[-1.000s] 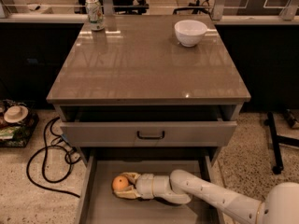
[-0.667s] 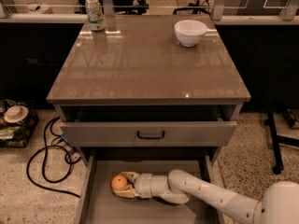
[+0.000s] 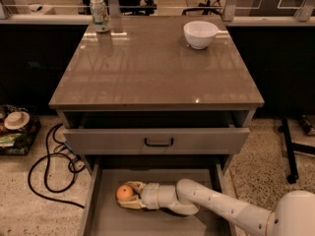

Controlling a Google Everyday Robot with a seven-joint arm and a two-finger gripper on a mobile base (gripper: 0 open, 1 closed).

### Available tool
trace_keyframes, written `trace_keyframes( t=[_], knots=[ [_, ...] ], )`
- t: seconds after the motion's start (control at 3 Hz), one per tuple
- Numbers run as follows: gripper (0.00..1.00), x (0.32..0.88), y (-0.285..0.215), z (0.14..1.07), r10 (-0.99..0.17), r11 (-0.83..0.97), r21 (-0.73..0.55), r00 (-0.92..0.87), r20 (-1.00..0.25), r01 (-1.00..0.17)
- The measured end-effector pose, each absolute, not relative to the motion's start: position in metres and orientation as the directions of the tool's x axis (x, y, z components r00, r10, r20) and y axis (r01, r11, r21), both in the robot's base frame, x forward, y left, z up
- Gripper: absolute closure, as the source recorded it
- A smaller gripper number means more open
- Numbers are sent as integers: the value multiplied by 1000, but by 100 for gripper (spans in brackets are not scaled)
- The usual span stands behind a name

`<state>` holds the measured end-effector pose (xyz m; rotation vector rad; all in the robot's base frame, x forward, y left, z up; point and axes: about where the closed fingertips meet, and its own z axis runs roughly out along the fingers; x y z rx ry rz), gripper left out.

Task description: Place orange into middle drawer

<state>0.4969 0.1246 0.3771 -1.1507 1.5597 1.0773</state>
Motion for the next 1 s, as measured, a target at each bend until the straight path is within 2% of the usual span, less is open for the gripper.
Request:
trace_keyframes(
  t=[0.67,1.0],
  knots=[
    [6,495,128,377,-195,185,135,-171,-966,-973],
    [0,495,129,378,-195,183,136,-171,-966,-974]
  ],
)
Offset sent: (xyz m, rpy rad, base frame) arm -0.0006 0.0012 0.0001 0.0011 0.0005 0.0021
